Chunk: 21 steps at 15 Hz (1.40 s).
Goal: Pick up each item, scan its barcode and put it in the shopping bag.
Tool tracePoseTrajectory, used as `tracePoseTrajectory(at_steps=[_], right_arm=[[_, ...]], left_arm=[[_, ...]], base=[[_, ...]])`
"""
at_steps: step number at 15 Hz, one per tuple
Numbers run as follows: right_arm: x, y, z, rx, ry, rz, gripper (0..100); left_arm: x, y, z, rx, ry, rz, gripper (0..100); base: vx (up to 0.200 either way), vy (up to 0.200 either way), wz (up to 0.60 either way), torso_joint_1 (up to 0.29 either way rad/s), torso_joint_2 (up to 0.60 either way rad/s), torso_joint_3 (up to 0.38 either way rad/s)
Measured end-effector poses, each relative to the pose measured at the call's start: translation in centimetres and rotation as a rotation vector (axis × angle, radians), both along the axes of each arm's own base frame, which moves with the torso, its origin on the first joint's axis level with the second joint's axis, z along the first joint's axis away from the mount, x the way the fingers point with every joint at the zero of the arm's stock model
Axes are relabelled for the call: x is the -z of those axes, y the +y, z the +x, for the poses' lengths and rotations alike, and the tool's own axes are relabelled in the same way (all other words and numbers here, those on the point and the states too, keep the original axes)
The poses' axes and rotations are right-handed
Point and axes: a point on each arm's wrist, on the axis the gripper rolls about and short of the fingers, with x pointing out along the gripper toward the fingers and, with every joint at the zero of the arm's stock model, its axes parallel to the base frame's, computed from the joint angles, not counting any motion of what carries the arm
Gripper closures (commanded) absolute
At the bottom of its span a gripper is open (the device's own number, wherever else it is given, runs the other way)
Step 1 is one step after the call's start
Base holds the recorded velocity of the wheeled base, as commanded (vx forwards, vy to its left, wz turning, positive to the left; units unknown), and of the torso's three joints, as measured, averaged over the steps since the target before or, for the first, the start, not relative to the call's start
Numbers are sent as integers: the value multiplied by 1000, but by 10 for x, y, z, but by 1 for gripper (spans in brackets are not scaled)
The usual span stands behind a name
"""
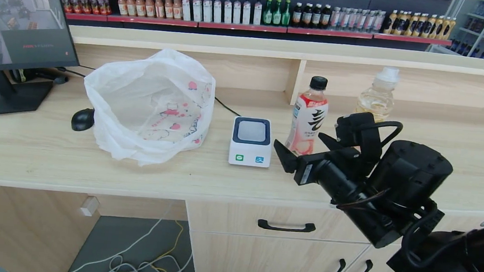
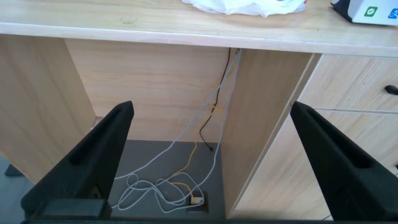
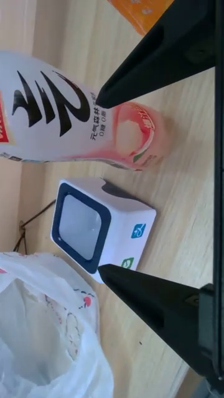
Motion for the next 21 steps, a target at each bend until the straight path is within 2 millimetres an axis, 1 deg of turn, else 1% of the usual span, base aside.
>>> tracePoseTrajectory(at_steps=[4,7,11,14,16,18,21], right_arm=[[3,0,3,76,21,40,0],[3,-2,5,136,17,37,0],[4,1,10,144,8,83,0],[9,3,14,147,6,84,0],[12,5,20,154,-3,90,0],[11,4,31,177,-22,104,0],[16,2,43,195,-22,103,0]], left_arm=[[0,0,0,0,0,0,0],[0,0,0,0,0,0,0],[0,0,0,1,0,0,0],[0,0,0,1,0,0,0],[0,0,0,0,0,0,0],[0,0,0,0,0,0,0],[0,0,0,0,0,0,0]], base=[[0,0,0,0,0,0],[0,0,0,0,0,0],[0,0,0,0,0,0],[0,0,0,0,0,0],[0,0,0,0,0,0],[0,0,0,0,0,0],[0,0,0,0,0,0]])
